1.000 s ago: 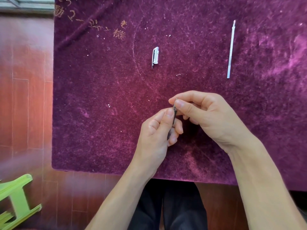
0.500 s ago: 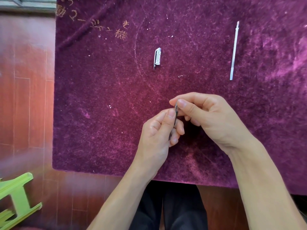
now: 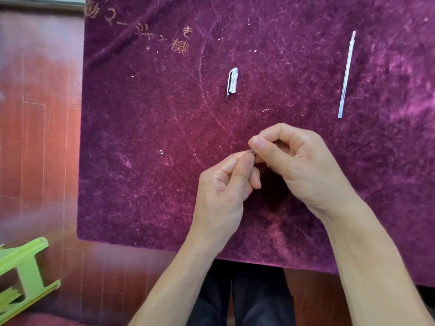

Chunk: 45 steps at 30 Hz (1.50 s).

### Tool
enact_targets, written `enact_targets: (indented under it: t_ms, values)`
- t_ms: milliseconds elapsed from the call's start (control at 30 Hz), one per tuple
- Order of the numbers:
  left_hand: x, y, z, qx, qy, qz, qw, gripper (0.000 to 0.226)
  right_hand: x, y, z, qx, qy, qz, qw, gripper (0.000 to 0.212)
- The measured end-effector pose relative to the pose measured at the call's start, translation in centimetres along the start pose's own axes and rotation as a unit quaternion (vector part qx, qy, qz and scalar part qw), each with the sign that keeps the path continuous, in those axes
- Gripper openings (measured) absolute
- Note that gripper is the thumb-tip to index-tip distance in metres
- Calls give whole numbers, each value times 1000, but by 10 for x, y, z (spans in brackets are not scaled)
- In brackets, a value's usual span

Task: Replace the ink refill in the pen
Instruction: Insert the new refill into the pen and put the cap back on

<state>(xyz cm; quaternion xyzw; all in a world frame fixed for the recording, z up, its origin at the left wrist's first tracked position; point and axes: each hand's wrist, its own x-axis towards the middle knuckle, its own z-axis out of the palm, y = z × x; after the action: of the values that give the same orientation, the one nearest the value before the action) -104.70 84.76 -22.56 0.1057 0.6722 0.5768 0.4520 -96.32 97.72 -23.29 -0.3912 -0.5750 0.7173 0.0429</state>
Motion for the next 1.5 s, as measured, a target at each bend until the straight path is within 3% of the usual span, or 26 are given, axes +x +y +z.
enact_targets:
  t_ms: [200,300,433,733,1033,1267,1500]
  values:
    - [6,1,-13,-33,43,-23,998,26,17,-14,6,-119,53,-57,990,14]
    - [5,0,-22,-75,49,-61,994,24,39,-22,10,-217,114,-101,964,23]
    - [1,-2,-33,-106,56,-92,988,28,67,-34,17,-319,137,-136,928,30]
    - [-6,-1,-44,-140,30,-94,985,29,88,-36,26,-381,139,-131,905,35]
    - [-5,1,-44,-136,33,-84,987,31,83,-35,28,-333,155,-146,918,24]
    - [-4,4,-34,-85,20,-55,995,25,60,-31,20,-105,176,-121,971,12]
    - [-4,3,-18,-52,2,-45,998,24,18,-19,-3,26,151,-66,986,7]
